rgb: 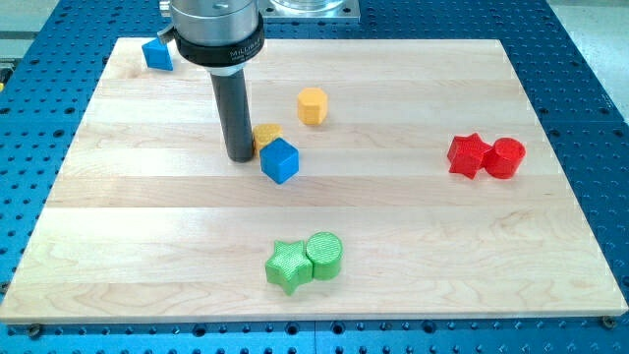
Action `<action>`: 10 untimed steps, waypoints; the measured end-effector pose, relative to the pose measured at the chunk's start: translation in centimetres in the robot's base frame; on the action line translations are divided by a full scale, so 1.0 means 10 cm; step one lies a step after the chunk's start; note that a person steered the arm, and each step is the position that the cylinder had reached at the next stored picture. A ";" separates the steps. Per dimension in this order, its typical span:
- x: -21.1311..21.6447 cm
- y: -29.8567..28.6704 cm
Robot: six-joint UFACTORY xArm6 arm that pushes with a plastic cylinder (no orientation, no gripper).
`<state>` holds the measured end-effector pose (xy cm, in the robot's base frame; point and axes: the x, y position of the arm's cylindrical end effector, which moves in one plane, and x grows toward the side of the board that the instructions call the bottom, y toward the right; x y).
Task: Keep yellow blocks and cube in a vertical line
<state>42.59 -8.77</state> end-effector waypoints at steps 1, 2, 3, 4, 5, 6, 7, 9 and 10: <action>0.02 0.01; 0.00 0.30; -0.11 0.53; -0.18 0.67; -0.24 0.79; -0.36 0.80; -0.67 0.80; -1.43 0.67; -1.57 0.54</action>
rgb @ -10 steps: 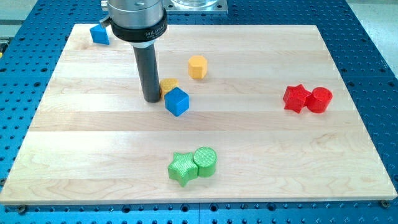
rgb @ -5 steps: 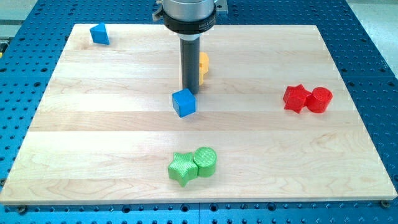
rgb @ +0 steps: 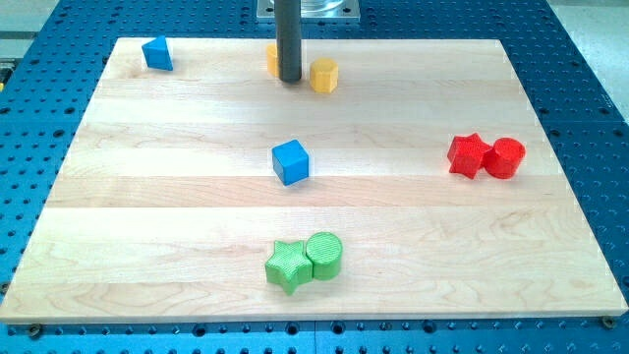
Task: Keep yellow blocks and cube in a vertical line
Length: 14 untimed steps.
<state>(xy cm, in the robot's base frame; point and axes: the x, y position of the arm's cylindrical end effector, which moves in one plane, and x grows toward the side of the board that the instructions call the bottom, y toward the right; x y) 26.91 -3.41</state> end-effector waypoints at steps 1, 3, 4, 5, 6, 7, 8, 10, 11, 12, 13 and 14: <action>0.00 0.06; 0.31 -0.48; 0.14 -0.70; -0.13 -0.67; -0.16 -0.42; -0.14 -0.04; -0.14 0.02; 0.02 -0.17; 0.08 0.33; 0.30 0.74; 0.60 1.07; 1.10 1.27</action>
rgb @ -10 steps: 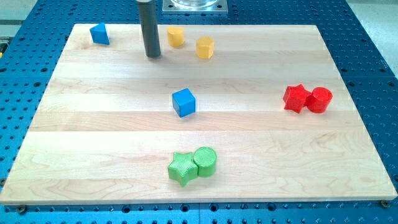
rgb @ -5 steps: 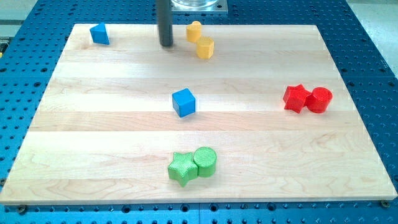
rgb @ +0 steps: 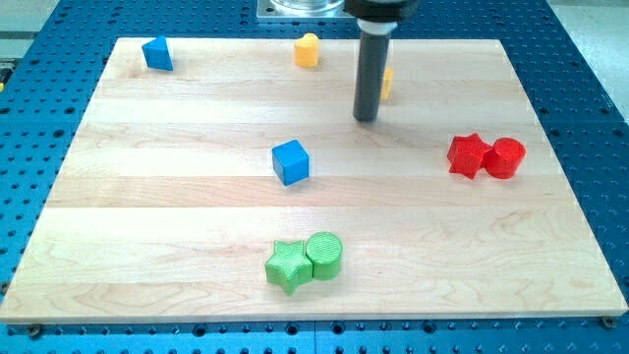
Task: Keep yellow blocks and cube in a vertical line
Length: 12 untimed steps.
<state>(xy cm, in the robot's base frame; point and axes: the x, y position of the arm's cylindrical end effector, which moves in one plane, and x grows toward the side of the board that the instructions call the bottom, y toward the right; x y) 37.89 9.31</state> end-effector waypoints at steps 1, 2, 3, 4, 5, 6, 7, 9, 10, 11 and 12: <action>-0.08 0.71; -0.43 0.78; -0.67 0.85; -0.70 0.54; -0.85 0.73; -0.78 0.12; -0.41 -0.45; -0.76 -0.13; -1.05 -0.14; -0.99 -0.58; -0.41 -0.98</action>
